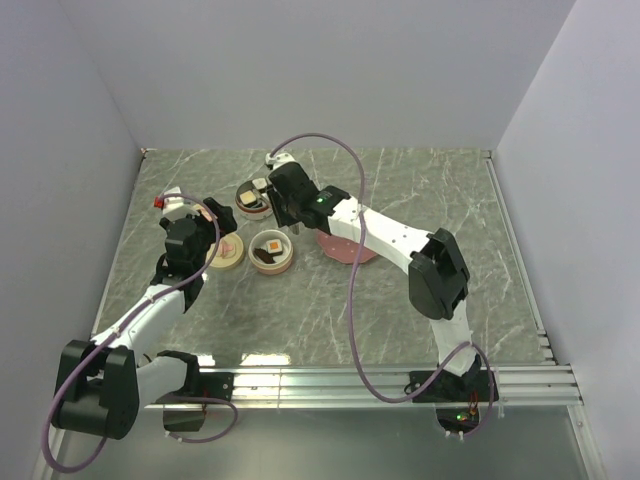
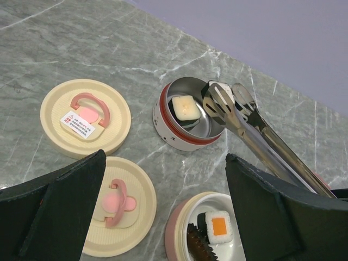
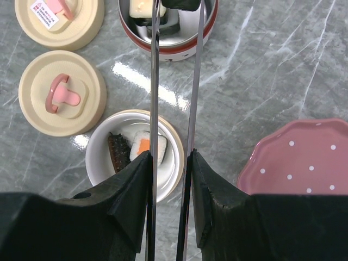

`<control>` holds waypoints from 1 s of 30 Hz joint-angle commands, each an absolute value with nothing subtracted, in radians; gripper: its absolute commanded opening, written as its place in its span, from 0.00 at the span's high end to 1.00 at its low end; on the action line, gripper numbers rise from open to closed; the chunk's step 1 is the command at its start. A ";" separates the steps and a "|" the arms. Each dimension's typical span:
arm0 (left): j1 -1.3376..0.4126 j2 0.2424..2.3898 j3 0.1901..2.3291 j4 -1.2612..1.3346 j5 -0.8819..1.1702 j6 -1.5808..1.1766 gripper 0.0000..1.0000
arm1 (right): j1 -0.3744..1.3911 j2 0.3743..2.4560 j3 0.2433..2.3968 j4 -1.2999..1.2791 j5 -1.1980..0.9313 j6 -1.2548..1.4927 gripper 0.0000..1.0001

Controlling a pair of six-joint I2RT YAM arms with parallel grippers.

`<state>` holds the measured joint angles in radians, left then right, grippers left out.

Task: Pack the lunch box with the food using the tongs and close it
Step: Place the food into the lunch box

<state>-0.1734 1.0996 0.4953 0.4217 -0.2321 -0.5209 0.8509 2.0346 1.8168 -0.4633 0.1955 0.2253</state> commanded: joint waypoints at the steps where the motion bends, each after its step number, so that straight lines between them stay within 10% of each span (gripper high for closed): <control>1: -0.170 1.103 0.526 0.469 -0.227 -0.528 0.02 | 0.859 2.043 1.882 -0.445 0.199 0.209 0.69; 30: -0.169 1.101 0.525 0.468 -0.221 -0.531 0.02 | 0.859 2.028 1.856 -0.425 0.210 0.215 0.47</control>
<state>-0.1734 1.1046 0.4953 0.4217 -0.2314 -0.5209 0.8513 2.0655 1.8347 -0.4679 0.1970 0.2184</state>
